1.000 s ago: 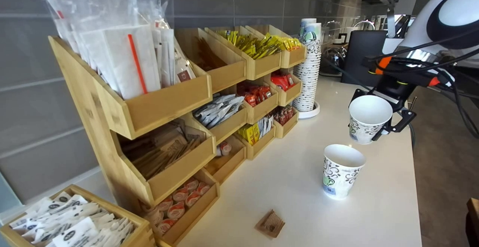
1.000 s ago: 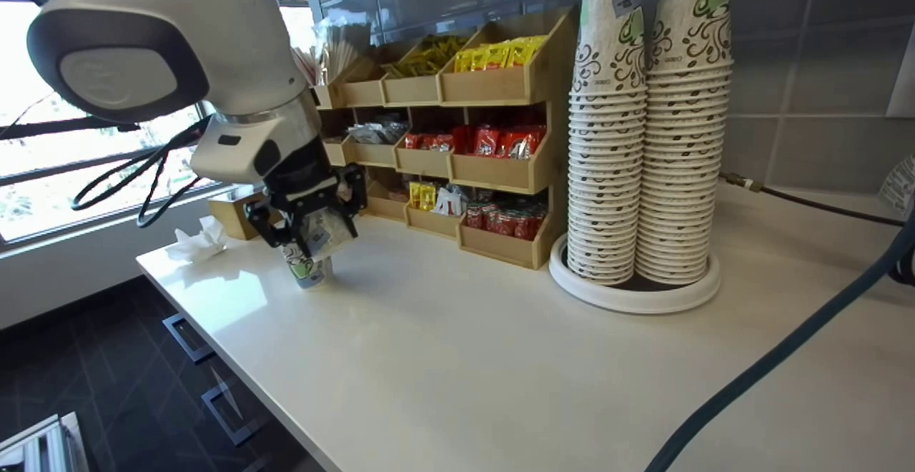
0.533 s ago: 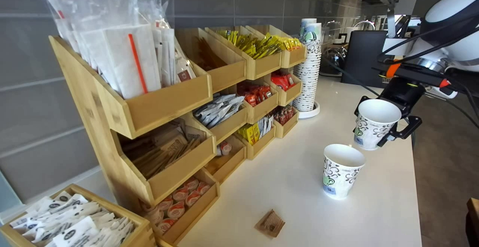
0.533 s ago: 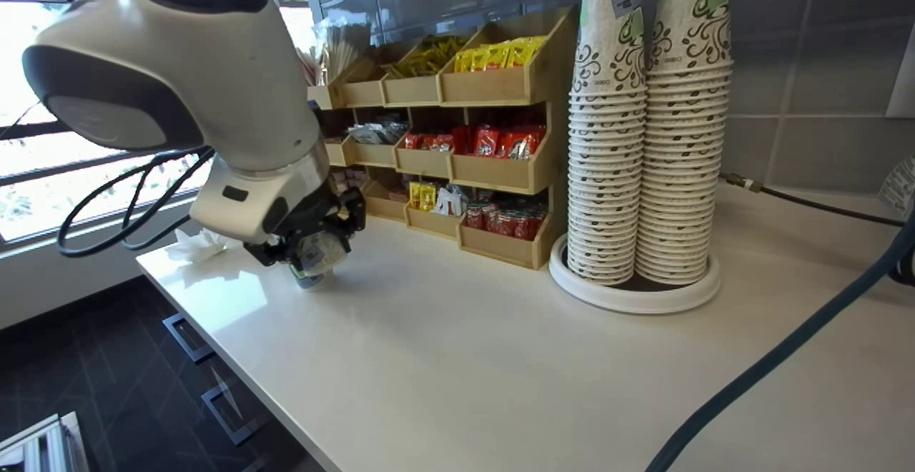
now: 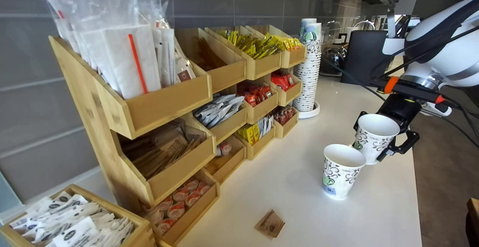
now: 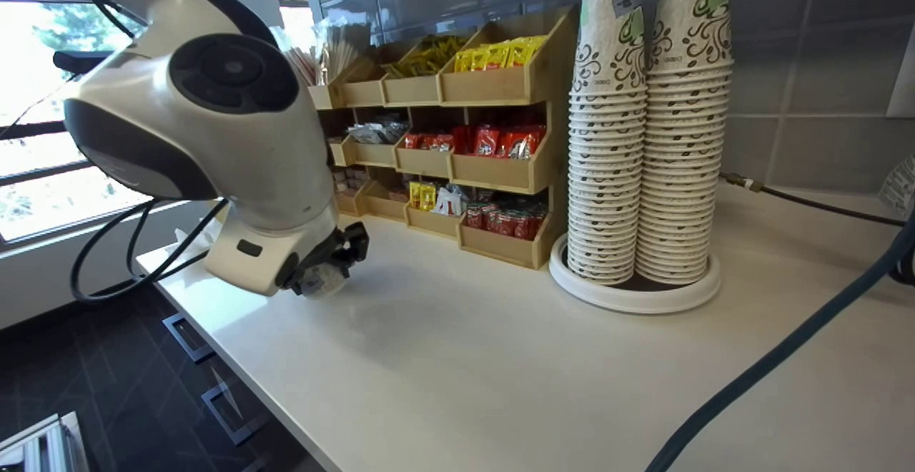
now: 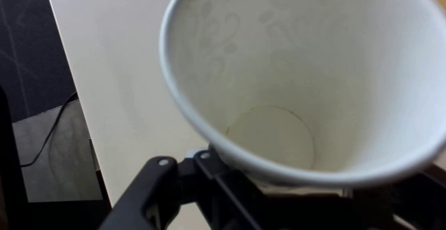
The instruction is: Pick up the white paper cup on the right and pour all its contents into the white paper cup on the left
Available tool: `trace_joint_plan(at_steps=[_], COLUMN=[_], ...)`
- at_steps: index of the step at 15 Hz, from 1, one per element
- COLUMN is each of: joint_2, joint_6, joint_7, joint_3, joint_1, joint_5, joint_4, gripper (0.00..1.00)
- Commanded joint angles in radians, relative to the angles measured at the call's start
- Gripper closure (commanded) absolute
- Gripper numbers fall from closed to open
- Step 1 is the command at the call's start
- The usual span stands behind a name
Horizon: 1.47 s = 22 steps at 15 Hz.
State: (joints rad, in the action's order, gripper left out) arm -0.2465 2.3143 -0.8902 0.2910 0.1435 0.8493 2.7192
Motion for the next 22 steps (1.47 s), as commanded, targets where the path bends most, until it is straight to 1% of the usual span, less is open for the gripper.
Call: trace_joint_plan(at_steps=[1, 6, 9, 16, 19, 20, 21, 22], joint_2=[0.076, 0.130, 0.163, 0.221, 0.234, 0.238, 0.242, 0.241], joint_6=[-0.027, -0.056, -0.039, -0.022, -0.022, -0.016, -0.027, -0.019], joint_7=[0.073, 0.096, 0.089, 0.081, 0.081, 0.079, 0.072, 0.073], joint_3=[-0.028, -0.020, -0.027, -0.042, -0.042, -0.042, -0.039, -0.039], joint_1=[0.027, 0.053, 0.065, 0.062, 0.066, 0.065, 0.068, 0.069], joint_5=[0.091, 0.164, 0.186, 0.271, 0.282, 0.274, 0.266, 0.264], joint_4=[-0.030, -0.048, -0.057, -0.067, -0.076, -0.079, -0.084, -0.085], gripper=[0.58, 0.58, 0.58, 0.58, 0.58, 0.21, 0.06, 0.03])
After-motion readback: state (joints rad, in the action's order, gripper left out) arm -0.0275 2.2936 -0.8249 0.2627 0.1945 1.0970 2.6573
